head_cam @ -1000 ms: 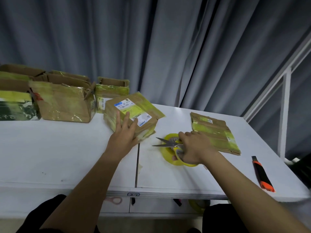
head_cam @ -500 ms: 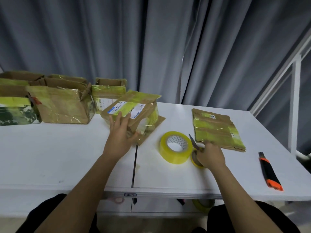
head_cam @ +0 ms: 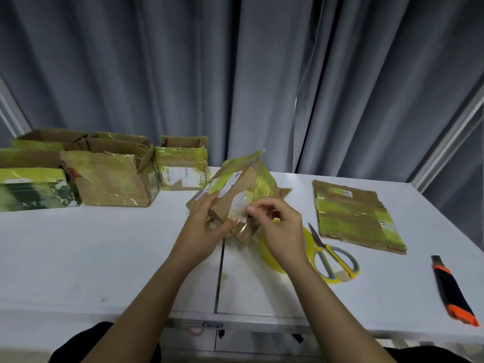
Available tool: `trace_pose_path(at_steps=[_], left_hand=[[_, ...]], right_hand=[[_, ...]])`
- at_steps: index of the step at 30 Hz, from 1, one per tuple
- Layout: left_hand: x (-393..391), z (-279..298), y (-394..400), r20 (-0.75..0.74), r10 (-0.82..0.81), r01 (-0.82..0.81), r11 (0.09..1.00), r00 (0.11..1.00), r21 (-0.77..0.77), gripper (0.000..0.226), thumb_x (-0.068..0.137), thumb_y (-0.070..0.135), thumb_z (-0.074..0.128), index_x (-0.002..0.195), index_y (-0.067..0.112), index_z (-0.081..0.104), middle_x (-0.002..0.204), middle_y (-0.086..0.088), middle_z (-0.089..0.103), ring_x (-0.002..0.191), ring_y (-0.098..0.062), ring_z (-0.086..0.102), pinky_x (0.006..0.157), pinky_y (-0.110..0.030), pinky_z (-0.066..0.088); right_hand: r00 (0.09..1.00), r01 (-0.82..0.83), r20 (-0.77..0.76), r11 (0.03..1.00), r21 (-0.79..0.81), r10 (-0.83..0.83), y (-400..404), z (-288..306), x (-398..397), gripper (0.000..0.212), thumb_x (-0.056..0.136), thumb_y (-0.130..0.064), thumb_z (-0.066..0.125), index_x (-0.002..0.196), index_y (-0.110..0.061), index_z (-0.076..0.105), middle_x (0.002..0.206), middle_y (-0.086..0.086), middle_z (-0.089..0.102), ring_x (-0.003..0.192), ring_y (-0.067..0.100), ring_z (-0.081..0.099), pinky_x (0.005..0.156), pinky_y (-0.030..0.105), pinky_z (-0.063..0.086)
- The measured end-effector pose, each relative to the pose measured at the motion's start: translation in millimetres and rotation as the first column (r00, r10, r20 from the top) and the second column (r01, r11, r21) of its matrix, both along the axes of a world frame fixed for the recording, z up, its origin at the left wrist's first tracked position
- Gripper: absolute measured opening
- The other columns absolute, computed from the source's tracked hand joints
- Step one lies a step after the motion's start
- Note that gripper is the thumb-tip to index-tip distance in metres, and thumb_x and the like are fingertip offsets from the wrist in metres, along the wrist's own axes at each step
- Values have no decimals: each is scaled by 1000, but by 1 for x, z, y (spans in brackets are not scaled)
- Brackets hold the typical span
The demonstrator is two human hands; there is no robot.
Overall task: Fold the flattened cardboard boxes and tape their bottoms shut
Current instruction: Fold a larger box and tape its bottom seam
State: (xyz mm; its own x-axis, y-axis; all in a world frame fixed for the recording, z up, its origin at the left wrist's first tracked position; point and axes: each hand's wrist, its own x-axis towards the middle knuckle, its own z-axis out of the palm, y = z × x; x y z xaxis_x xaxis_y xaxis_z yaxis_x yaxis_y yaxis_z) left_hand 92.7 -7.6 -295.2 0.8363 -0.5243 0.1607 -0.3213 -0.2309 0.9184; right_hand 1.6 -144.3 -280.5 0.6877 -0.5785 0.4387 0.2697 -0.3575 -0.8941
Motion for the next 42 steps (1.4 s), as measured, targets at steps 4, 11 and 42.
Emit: trace_pose_path(at_steps=[4, 11, 42], left_hand=[[0, 8, 5, -34, -11, 9, 999, 999, -46, 50, 81, 27, 71, 126, 30, 49, 126, 10, 55, 113, -5, 55, 87, -15, 45], [-2, 19, 17, -110, -23, 10, 993, 994, -118, 44, 83, 27, 70, 124, 27, 56, 110, 17, 65, 94, 11, 60, 72, -2, 44], [-6, 8, 18, 285, 135, -139, 990, 949, -5, 80, 84, 55, 48, 150, 24, 17, 159, -3, 9, 148, -20, 0, 118, -39, 18]], right_hand=[[995, 43, 95, 962, -271, -18, 3, 10, 6, 2, 77, -8, 74, 77, -9, 75, 77, -3, 68, 74, 7, 59, 70, 17, 45], [976, 213, 32, 908, -361, -216, 7, 18, 30, 10, 71, -24, 82, 78, -25, 75, 77, -22, 62, 90, 10, 46, 79, 31, 45], [985, -114, -100, 967, 227, 140, 65, 4, 37, 57, 80, -77, 43, 132, -70, 22, 156, -15, 14, 145, 10, 20, 116, 45, 28]])
